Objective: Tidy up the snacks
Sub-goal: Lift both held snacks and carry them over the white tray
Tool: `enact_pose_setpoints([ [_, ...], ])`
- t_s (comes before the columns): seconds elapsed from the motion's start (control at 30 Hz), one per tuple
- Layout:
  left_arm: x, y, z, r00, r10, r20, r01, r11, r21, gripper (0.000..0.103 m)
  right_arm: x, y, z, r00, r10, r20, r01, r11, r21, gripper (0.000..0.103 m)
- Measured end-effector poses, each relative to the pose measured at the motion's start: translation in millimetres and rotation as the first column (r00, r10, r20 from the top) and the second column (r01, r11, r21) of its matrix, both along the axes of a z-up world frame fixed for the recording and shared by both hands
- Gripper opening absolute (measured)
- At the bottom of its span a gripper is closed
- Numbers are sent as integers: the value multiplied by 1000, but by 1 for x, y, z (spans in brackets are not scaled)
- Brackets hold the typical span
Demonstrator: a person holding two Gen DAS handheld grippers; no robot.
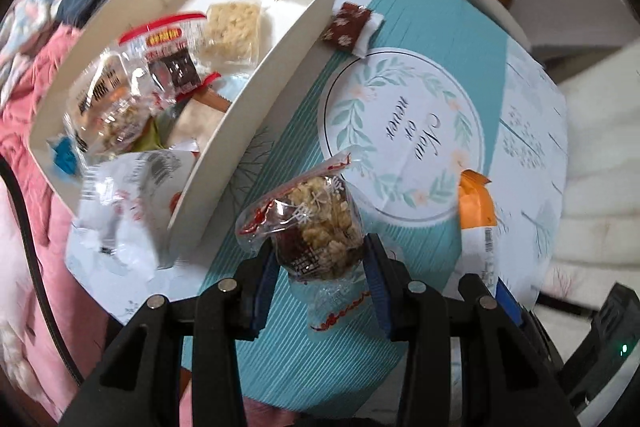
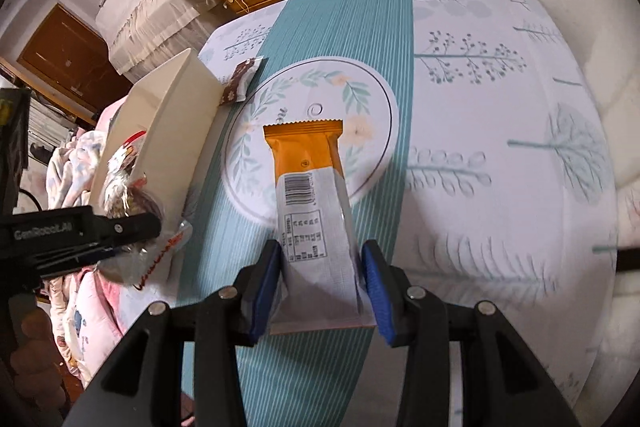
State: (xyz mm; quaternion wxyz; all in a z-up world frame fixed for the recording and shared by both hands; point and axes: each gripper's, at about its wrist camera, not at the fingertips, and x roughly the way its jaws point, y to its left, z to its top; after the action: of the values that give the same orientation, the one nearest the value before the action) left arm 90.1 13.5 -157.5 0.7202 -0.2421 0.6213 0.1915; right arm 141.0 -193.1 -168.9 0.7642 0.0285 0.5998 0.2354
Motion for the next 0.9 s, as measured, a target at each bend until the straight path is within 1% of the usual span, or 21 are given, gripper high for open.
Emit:
enact_pose_setpoints([
  [0.17,-15,-6,27,997,-69,32,67,997,43,40,-15,-5,7,1000,8,-19,-7,999,38,42],
  [0.27,-25,-9,45,993,-102,65,98,993,65,40,-23,-3,13,1000,28,-11,-27,998,61,42],
  [0.43,-35,-5,69,985,-121,120,110,990,93,40,-30,5,26,998,61,21,-63,993,96,42],
  [0.6,-40,13,89,976,-128,177,109,987,115,40,-35,18,39,995,83,48,-89,986,138,42],
  [0.77,-40,37,95,975,-127,181,109,988,110,40,-39,36,49,993,93,79,-104,984,148,42],
  [0.9,-37,62,99,968,-149,203,131,987,97,40,-43,59,56,989,100,107,-114,983,142,42],
])
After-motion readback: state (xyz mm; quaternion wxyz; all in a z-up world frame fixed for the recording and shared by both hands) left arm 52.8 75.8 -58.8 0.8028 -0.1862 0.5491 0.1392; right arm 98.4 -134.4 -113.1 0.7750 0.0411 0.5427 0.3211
